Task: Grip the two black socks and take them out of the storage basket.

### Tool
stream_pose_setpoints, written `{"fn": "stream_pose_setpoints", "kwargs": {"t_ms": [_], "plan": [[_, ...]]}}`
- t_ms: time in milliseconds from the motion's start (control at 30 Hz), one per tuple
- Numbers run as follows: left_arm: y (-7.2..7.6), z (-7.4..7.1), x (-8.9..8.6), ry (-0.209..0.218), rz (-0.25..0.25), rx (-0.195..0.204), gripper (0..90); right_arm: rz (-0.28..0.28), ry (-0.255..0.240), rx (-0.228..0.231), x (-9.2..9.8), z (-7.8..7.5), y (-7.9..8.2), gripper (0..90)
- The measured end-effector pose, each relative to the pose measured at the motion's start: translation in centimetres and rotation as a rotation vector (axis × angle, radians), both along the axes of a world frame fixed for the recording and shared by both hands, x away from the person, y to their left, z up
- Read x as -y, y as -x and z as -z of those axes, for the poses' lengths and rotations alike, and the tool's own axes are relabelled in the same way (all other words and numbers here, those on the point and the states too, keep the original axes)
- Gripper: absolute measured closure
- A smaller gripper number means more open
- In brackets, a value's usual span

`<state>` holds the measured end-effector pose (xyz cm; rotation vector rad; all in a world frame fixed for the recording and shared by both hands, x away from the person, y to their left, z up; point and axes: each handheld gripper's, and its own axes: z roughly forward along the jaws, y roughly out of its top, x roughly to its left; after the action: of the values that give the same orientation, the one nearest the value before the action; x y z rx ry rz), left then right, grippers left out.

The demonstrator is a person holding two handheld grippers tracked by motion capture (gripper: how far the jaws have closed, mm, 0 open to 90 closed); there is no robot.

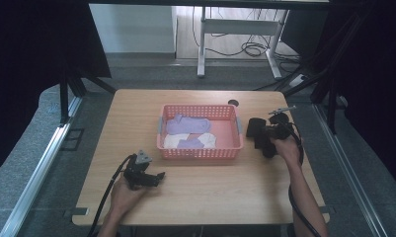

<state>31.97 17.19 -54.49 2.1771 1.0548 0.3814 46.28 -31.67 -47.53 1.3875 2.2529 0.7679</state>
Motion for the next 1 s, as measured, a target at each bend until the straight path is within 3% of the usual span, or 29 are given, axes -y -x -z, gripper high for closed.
{"fn": "stream_pose_setpoints", "kwargs": {"t_ms": [200, 633, 1000], "plan": [[0.0, 0.0, 0.0, 0.0, 0.0, 0.0, 12.8, 0.01, -0.011, -0.017, 0.2, 0.7, -0.1, 78.9], [0.0, 0.0, 0.0, 0.0, 0.0, -0.001, 12.8, 0.008, -0.034, 0.041, 0.0, -1.6, 0.3, 44.7], [0.0, 0.0, 0.0, -0.003, 0.003, -0.001, 12.8, -0.037, -0.032, 0.073, -0.8, -3.7, 1.4, 31.4]]}}
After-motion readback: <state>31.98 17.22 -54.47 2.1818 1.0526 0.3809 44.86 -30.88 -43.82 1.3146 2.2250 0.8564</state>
